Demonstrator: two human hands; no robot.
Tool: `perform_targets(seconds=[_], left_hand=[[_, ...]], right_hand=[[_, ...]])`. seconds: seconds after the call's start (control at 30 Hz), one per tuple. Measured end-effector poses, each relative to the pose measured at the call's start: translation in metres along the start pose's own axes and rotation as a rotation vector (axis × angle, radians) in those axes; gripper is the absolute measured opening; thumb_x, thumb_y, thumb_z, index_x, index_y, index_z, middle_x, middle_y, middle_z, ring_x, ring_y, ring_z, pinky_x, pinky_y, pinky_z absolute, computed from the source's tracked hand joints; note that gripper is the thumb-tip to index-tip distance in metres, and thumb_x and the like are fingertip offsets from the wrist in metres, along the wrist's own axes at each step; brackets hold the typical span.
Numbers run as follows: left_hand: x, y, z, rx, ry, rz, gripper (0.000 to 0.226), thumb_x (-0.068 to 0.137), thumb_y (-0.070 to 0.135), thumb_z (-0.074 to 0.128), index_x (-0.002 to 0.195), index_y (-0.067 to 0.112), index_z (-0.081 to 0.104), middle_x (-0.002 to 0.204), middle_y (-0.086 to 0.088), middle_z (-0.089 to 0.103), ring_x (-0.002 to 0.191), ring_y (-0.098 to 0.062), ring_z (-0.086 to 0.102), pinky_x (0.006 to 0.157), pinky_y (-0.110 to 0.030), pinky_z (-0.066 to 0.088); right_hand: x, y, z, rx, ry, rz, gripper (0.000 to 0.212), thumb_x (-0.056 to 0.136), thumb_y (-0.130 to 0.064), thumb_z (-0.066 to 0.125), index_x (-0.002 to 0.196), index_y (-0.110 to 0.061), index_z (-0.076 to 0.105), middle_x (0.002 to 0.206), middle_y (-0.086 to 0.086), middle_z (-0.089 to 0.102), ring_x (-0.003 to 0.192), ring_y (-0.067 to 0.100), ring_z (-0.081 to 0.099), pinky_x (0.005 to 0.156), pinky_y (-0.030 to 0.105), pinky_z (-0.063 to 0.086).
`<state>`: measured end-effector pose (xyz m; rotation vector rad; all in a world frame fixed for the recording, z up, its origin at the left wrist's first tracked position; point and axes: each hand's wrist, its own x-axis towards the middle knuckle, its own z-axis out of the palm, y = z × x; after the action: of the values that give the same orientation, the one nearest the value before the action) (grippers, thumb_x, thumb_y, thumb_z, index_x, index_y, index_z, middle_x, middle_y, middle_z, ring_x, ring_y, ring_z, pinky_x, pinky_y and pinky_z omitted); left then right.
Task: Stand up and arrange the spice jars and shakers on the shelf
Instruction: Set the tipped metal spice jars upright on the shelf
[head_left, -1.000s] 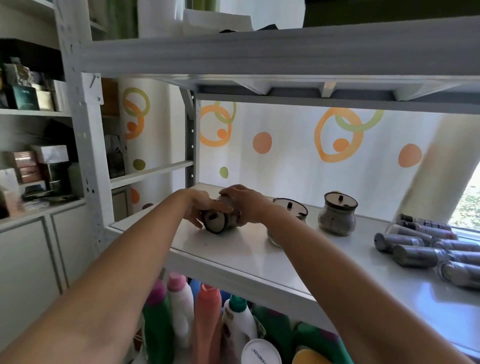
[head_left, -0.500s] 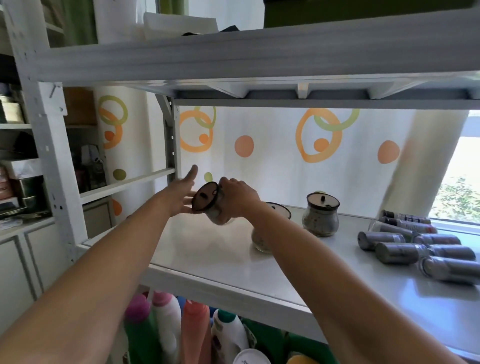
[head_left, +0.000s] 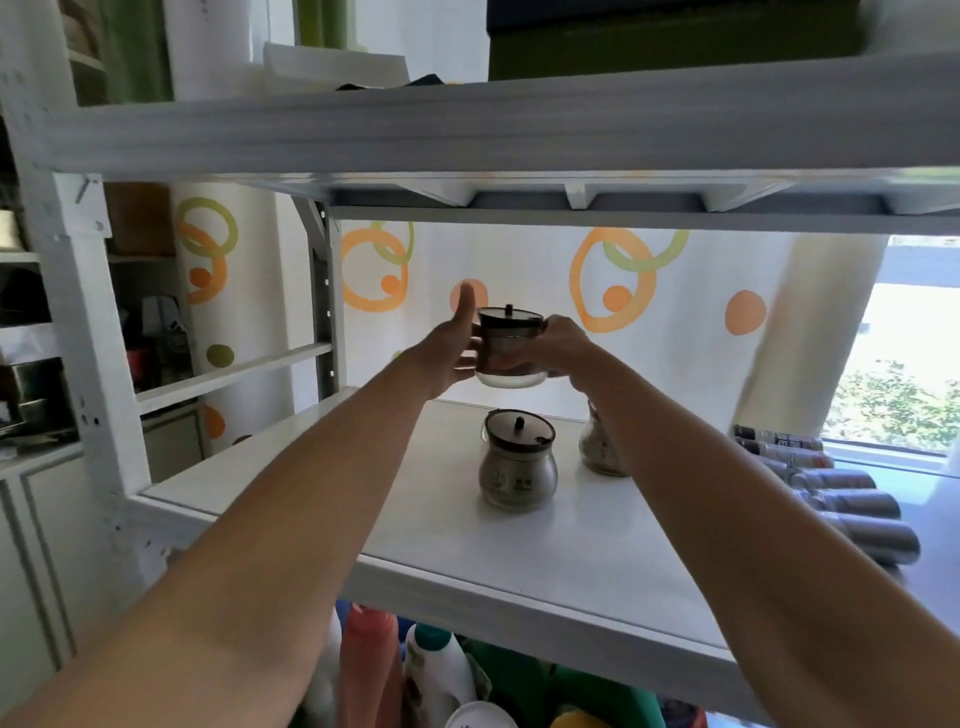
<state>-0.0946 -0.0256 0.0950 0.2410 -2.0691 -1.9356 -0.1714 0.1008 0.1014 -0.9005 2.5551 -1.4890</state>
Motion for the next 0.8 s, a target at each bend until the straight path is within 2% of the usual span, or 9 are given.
perform_targets(seconds=[0.1, 0.23, 0.4, 0.5, 0.6, 0.67, 0.7, 0.77, 0.8], left_hand=[[0.005, 0.001, 0.024, 0.02, -0.036, -0.014, 0.084, 0.088, 0.071, 0.014, 0.118, 0.004, 0.054, 0.113, -0.01, 0.058, 0.108, -0.024, 0.054, 0.109, -0.039, 0.041], [0.002, 0.005, 0.059, 0.08, -0.12, -0.056, 0.085, 0.085, 0.075, 0.014, 0.108, 0.004, 0.056, 0.108, -0.014, 0.06, 0.102, -0.028, 0.058, 0.104, -0.041, 0.045], [-0.009, 0.0, 0.094, 0.176, -0.228, -0.119, 0.091, 0.083, 0.077, 0.012, 0.112, 0.002, 0.054, 0.12, -0.021, 0.057, 0.112, -0.035, 0.058, 0.101, -0.045, 0.047], [-0.018, -0.012, 0.106, 0.214, -0.261, -0.17, 0.094, 0.083, 0.077, 0.012, 0.123, 0.002, 0.051, 0.123, -0.021, 0.054, 0.106, -0.035, 0.057, 0.094, -0.043, 0.049], [-0.023, -0.024, 0.113, 0.279, -0.274, -0.227, 0.098, 0.081, 0.078, 0.012, 0.13, 0.002, 0.048, 0.121, -0.02, 0.052, 0.105, -0.035, 0.055, 0.097, -0.045, 0.047], [-0.026, -0.029, 0.115, 0.325, -0.281, -0.251, 0.099, 0.081, 0.079, 0.011, 0.129, 0.001, 0.049, 0.118, -0.019, 0.052, 0.107, -0.035, 0.054, 0.1, -0.046, 0.046], [-0.027, -0.031, 0.116, 0.345, -0.279, -0.263, 0.099, 0.081, 0.079, 0.012, 0.129, 0.001, 0.049, 0.116, -0.02, 0.053, 0.107, -0.035, 0.055, 0.101, -0.046, 0.046], [-0.028, -0.034, 0.118, 0.379, -0.272, -0.276, 0.098, 0.081, 0.078, 0.014, 0.13, 0.0, 0.048, 0.118, -0.022, 0.053, 0.111, -0.038, 0.055, 0.102, -0.048, 0.046], [-0.029, -0.035, 0.118, 0.389, -0.263, -0.28, 0.098, 0.081, 0.078, 0.015, 0.132, 0.0, 0.047, 0.121, -0.023, 0.052, 0.114, -0.039, 0.055, 0.102, -0.049, 0.046]], right_hand=[[-0.01, 0.016, -0.023, -0.034, 0.011, 0.005, 0.045, 0.057, -0.023, 0.087, 0.097, -0.014, 0.071, 0.094, 0.004, 0.071, 0.087, 0.015, 0.063, 0.079, 0.026, 0.05], [-0.029, 0.039, -0.059, -0.03, 0.006, 0.025, 0.037, 0.059, -0.016, 0.086, 0.092, -0.018, 0.07, 0.084, -0.002, 0.069, 0.083, 0.013, 0.063, 0.076, 0.023, 0.05], [-0.063, 0.066, -0.081, -0.052, 0.012, 0.084, 0.029, 0.058, -0.017, 0.086, 0.08, -0.022, 0.068, 0.092, 0.006, 0.071, 0.094, 0.022, 0.066, 0.093, 0.039, 0.053], [-0.078, 0.085, -0.079, -0.086, -0.007, 0.118, 0.031, 0.057, -0.02, 0.087, 0.083, -0.021, 0.069, 0.091, 0.008, 0.073, 0.091, 0.022, 0.067, 0.09, 0.039, 0.055], [-0.091, 0.097, -0.071, -0.072, -0.005, 0.124, 0.026, 0.063, -0.015, 0.085, 0.072, -0.024, 0.062, 0.072, -0.005, 0.065, 0.075, 0.014, 0.061, 0.069, 0.024, 0.052], [-0.098, 0.102, -0.064, -0.069, -0.021, 0.15, 0.029, 0.06, -0.018, 0.086, 0.074, -0.023, 0.061, 0.07, -0.008, 0.062, 0.072, 0.011, 0.06, 0.061, 0.018, 0.048], [-0.099, 0.105, -0.061, -0.074, -0.036, 0.154, 0.038, 0.052, -0.024, 0.088, 0.081, -0.019, 0.065, 0.073, -0.005, 0.065, 0.077, 0.014, 0.063, 0.063, 0.019, 0.051], [-0.098, 0.112, -0.057, -0.099, -0.045, 0.157, 0.062, 0.041, -0.03, 0.089, 0.096, -0.013, 0.068, 0.087, 0.003, 0.072, 0.09, 0.02, 0.067, 0.076, 0.03, 0.056], [-0.099, 0.113, -0.055, -0.113, -0.029, 0.152, 0.055, 0.046, -0.025, 0.09, 0.094, -0.014, 0.068, 0.093, 0.005, 0.072, 0.094, 0.022, 0.066, 0.083, 0.034, 0.056]])
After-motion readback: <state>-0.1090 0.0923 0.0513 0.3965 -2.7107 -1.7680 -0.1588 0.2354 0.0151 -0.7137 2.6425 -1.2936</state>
